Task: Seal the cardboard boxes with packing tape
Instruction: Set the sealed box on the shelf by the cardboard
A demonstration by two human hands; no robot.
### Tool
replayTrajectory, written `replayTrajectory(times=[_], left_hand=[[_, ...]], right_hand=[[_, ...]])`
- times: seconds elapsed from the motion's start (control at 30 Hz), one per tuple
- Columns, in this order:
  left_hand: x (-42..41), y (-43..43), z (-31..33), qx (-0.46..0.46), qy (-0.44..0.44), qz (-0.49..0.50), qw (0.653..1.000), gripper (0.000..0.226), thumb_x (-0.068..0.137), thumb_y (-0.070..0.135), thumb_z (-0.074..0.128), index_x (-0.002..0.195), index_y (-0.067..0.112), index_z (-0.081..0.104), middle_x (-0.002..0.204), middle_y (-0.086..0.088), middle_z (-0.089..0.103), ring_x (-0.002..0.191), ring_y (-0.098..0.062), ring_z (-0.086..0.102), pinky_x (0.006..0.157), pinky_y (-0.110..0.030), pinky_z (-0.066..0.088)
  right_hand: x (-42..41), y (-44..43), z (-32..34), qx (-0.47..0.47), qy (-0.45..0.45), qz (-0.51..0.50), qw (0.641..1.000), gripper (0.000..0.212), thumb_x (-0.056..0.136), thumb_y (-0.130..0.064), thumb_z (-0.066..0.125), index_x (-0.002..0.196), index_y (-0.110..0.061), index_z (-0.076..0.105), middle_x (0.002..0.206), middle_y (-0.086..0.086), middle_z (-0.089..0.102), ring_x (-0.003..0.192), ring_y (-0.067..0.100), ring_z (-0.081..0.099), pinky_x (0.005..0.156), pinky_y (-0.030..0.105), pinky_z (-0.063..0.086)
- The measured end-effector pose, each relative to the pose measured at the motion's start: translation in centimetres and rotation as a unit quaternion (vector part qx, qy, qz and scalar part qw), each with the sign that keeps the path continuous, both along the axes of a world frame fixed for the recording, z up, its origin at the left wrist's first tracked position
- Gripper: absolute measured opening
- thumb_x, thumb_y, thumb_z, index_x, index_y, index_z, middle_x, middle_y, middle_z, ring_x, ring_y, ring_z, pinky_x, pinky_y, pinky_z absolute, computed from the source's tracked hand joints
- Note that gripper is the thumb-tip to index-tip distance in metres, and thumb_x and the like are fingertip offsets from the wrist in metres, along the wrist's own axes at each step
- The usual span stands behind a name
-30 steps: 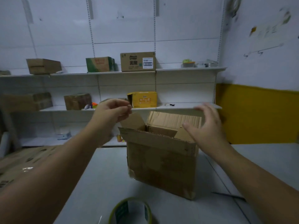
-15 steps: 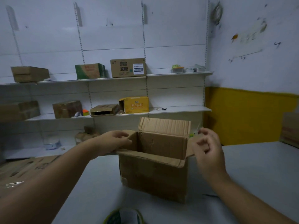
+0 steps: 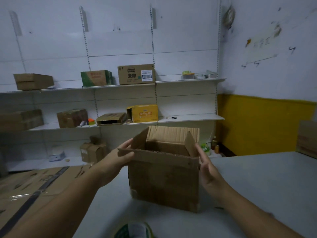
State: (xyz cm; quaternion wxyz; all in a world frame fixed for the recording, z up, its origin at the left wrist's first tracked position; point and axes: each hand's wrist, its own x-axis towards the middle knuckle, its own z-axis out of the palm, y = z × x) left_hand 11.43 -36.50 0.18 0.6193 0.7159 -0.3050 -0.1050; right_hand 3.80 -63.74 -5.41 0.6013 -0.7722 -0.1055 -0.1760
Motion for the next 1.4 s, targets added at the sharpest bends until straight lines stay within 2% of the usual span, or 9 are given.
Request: replayTrajectory(times=[0.2, 0.3, 0.47, 0.63, 0.77, 0.93, 1.07, 1.27, 1.4], left_hand=[[0.5, -2.9, -2.4, -0.086, 0.057, 0.249, 0.963, 0.094, 0.070, 0.053, 0.066, 0.147, 0.034, 0.015, 0.148, -0.008, 0.035, 0.130, -0.029, 0.039, 0.104, -0.048, 0.038], [0.0, -5.0, -3.2, -0.095, 0.078, 0.308, 0.943, 0.086, 0.080, 0.057, 0.053, 0.147, 0.038, 0.003, 0.154, -0.007, 0.021, 0.137, -0.035, 0.027, 0.108, -0.057, 0.029], [0.3, -6.0, -3.1, -0.094, 0.060, 0.331, 0.937, 0.070, 0.086, 0.063, 0.033, 0.144, 0.043, -0.001, 0.155, -0.007, 0.015, 0.137, -0.039, 0.024, 0.108, -0.058, 0.026], [-0.2, -7.0, -0.9, -0.077, 0.062, 0.254, 0.962, 0.081, 0.075, 0.065, 0.046, 0.144, 0.038, 0.013, 0.147, -0.009, 0.029, 0.129, -0.036, 0.035, 0.103, -0.055, 0.034], [-1.2, -11.0, 3.3, -0.148, 0.045, 0.113, 0.981, 0.057, 0.070, 0.036, 0.059, 0.125, 0.036, 0.043, 0.117, 0.005, 0.051, 0.112, -0.027, 0.047, 0.085, -0.046, 0.045], [-3.5, -23.2, 4.1, -0.197, 0.081, -0.018, 0.977, 0.056, 0.070, 0.024, 0.060, 0.123, 0.034, 0.050, 0.120, 0.003, 0.058, 0.111, -0.026, 0.053, 0.080, -0.045, 0.046], [-7.2, -34.8, 2.0, -0.176, 0.136, -0.094, 0.970, 0.044, 0.073, 0.019, 0.066, 0.114, 0.031, 0.053, 0.115, 0.002, 0.061, 0.109, -0.025, 0.055, 0.092, -0.052, 0.043], [-15.6, -50.1, 0.8, -0.149, 0.137, -0.199, 0.959, 0.062, 0.076, 0.029, 0.074, 0.128, 0.027, 0.040, 0.122, 0.002, 0.055, 0.108, -0.021, 0.056, 0.092, -0.044, 0.049], [-19.6, -56.7, 1.1, -0.134, 0.065, -0.189, 0.971, 0.068, 0.070, 0.049, 0.073, 0.126, 0.035, 0.037, 0.125, 0.005, 0.049, 0.115, -0.017, 0.049, 0.098, -0.044, 0.045]], right_hand=[[4.1, -1.8, 3.8, 0.167, 0.065, -0.130, 0.975, 0.067, 0.094, -0.041, 0.052, 0.149, -0.018, 0.023, 0.151, 0.010, 0.030, 0.135, 0.027, 0.034, 0.106, 0.042, 0.033], [6.4, -1.7, 4.0, 0.234, 0.133, -0.058, 0.961, 0.076, 0.083, -0.048, 0.061, 0.146, -0.018, 0.031, 0.140, 0.012, 0.048, 0.122, 0.027, 0.051, 0.097, 0.043, 0.045], [5.5, 0.3, 3.0, 0.146, 0.091, -0.043, 0.984, 0.055, 0.088, -0.053, 0.048, 0.134, -0.025, 0.041, 0.125, -0.001, 0.056, 0.106, 0.014, 0.056, 0.083, 0.031, 0.048], [4.4, -1.6, 2.5, 0.056, 0.111, -0.123, 0.985, 0.074, 0.090, -0.062, 0.035, 0.151, -0.030, 0.007, 0.155, 0.001, 0.023, 0.140, 0.026, 0.026, 0.111, 0.042, 0.026], [1.5, -7.1, 6.7, 0.085, -0.018, -0.196, 0.977, 0.071, 0.089, -0.060, 0.046, 0.148, -0.032, 0.019, 0.143, -0.008, 0.038, 0.132, 0.021, 0.040, 0.107, 0.039, 0.036], [-6.3, -17.1, 9.0, 0.195, -0.129, -0.310, 0.921, 0.047, 0.099, -0.036, 0.043, 0.142, -0.032, 0.027, 0.124, -0.018, 0.040, 0.114, 0.005, 0.047, 0.088, 0.021, 0.039], [-13.1, -26.0, 6.7, 0.228, -0.136, -0.470, 0.842, 0.007, 0.097, -0.031, 0.049, 0.099, -0.026, 0.044, 0.110, 0.005, 0.056, 0.093, 0.019, 0.058, 0.084, 0.042, 0.050], [-25.5, -36.4, 6.0, 0.291, -0.135, -0.577, 0.751, 0.028, 0.096, -0.024, 0.052, 0.121, -0.011, 0.048, 0.111, 0.014, 0.057, 0.087, 0.026, 0.056, 0.066, 0.034, 0.046], [-31.2, -39.7, 6.7, 0.224, -0.126, -0.574, 0.778, 0.035, 0.096, -0.030, 0.051, 0.125, -0.011, 0.055, 0.106, 0.010, 0.064, 0.083, 0.026, 0.062, 0.062, 0.038, 0.048]])
